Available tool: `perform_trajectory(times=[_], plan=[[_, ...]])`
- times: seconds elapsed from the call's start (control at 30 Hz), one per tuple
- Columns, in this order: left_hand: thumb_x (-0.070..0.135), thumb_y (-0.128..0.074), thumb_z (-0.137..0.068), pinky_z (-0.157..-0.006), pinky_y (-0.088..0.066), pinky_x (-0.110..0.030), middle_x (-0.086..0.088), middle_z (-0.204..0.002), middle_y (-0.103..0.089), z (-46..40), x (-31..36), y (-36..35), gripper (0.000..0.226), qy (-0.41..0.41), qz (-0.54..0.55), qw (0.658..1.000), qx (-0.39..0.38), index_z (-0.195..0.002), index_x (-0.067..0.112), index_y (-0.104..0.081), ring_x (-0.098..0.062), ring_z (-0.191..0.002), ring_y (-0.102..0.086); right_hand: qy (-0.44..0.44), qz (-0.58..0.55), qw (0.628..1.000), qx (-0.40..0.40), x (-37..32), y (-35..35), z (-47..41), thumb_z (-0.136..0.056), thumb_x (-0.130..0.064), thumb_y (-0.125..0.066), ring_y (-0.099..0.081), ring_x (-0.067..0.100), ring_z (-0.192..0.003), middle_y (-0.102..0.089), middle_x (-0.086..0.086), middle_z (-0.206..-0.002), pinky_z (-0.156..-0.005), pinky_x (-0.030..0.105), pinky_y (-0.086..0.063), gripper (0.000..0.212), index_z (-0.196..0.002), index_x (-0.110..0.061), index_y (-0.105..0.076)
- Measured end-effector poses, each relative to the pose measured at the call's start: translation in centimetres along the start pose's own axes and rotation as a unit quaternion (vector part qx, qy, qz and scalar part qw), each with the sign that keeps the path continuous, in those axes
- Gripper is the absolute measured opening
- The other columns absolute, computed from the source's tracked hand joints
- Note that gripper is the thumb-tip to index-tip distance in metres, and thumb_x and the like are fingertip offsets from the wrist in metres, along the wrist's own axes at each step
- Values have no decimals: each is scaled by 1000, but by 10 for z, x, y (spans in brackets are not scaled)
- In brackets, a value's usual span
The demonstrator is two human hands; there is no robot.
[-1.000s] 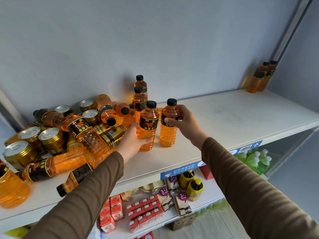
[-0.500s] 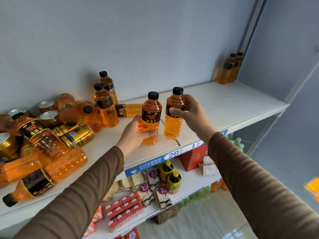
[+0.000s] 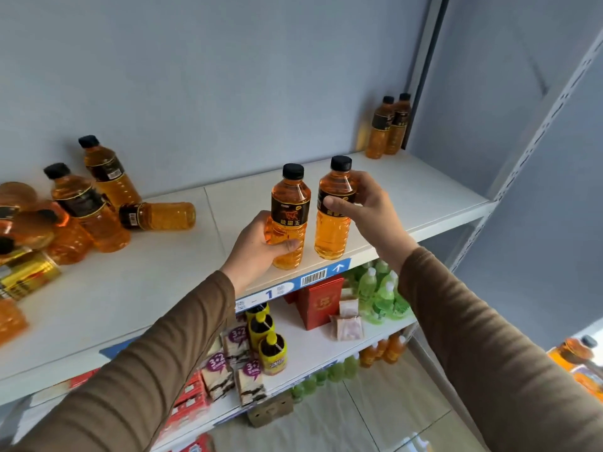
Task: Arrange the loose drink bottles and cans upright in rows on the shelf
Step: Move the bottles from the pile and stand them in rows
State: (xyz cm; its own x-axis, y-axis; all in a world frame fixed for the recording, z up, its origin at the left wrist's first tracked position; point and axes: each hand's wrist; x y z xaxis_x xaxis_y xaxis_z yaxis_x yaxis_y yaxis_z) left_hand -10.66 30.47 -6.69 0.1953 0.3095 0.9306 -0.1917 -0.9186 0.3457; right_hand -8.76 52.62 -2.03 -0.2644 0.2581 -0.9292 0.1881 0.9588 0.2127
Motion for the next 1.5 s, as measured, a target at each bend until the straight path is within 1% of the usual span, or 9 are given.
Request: perform_trajectory(times=[0.17, 0.37, 0.57, 0.7, 0.9, 1.1, 1.27, 1.4, 1.5], plan=[[32, -83, -77, -98, -49, -39, 5, -118, -68, -39, 7, -33, 57, -7, 12, 1000, -12, -126, 21, -54, -13, -110, -63, 0, 4, 1000, 3, 16, 32, -29, -80, -28, -80, -66, 4, -98, -69, -5, -110, -79, 20, -53, 54, -127, -18, -55], [36, -81, -78, -87, -46, -26, 11, -116, -67, -91, 8, -73, 55, -6, 33, 999, -31, -125, 25, -53, -4, -106, -62, -11, 11, 1000, 4, 38, 72, -64, -80, -28, -79, -65, 3, -100, -68, -5, -113, -80, 17, -53, 59, -132, -19, -52], [39, -80, -78, -85, -45, -21, 18, -115, -64, -139, 22, -127, 47, 2, 35, 998, -52, -114, 41, -51, 3, -106, -59, -16, 15, 1000, 1, 63, 130, -103, -83, -29, -77, -64, 6, -105, -67, -7, -116, -84, 22, -51, 54, -130, -23, -50], [35, -81, -78, -90, -48, -26, 15, -116, -66, -174, 31, -170, 49, 2, 26, 999, -33, -117, 38, -52, -2, -107, -61, -7, 14, 1000, -10, 86, 174, -132, -84, -25, -76, -64, 6, -105, -67, -7, -116, -84, 21, -51, 50, -128, -24, -51], [28, -80, -83, -95, -49, -31, 10, -122, -64, -215, 48, -240, 53, 21, 38, 999, 6, -127, 28, -51, -8, -112, -61, -5, 12, 999, -49, 121, 242, -176, -85, -26, -75, -62, 10, -111, -66, -10, -119, -92, 31, -51, 50, -129, -28, -51], [27, -79, -84, -84, -44, -18, 16, -120, -60, -253, 63, -281, 55, 41, 54, 997, 28, -129, 30, -48, -2, -111, -56, 1, 0, 998, -58, 142, 282, -223, -86, -27, -73, -60, 6, -110, -62, -18, -119, -87, 23, -50, 50, -131, -35, -51], [27, -79, -84, -103, -44, -34, 4, -135, -58, -291, 68, -292, 60, 50, 37, 997, 41, -135, 25, -47, -14, -123, -54, 8, 0, 999, -41, 155, 294, -262, -89, -23, -71, -58, -11, -101, -61, -18, -118, -73, 6, -48, 51, -134, -32, -51], [25, -79, -84, -109, -43, -43, 2, -138, -58, -320, 67, -294, 65, 53, 35, 997, 53, -140, 22, -47, -18, -127, -54, 16, 10, 1000, -23, 170, 293, -293, -90, -18, -70, -57, 5, -116, -64, -10, -123, -100, 32, -48, 48, -133, -28, -52], [24, -80, -83, -110, -43, -47, -1, -137, -59, -339, 68, -299, 65, 60, 37, 995, 65, -140, 21, -48, -20, -127, -54, 8, 14, 1000, -10, 177, 291, -313, -90, -18, -69, -55, 6, -120, -63, -11, -127, -106, 38, -45, 52, -138, -28, -50]])
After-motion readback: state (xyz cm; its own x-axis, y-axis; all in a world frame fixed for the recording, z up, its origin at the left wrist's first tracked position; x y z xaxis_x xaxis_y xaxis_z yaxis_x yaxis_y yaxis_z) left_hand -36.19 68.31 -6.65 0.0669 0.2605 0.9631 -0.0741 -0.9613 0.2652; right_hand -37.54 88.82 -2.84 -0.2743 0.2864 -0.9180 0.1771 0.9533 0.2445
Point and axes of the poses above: each hand's wrist, its own z-axis away from the middle knuckle, its own y-axis out of the back of the hand, x = y × z
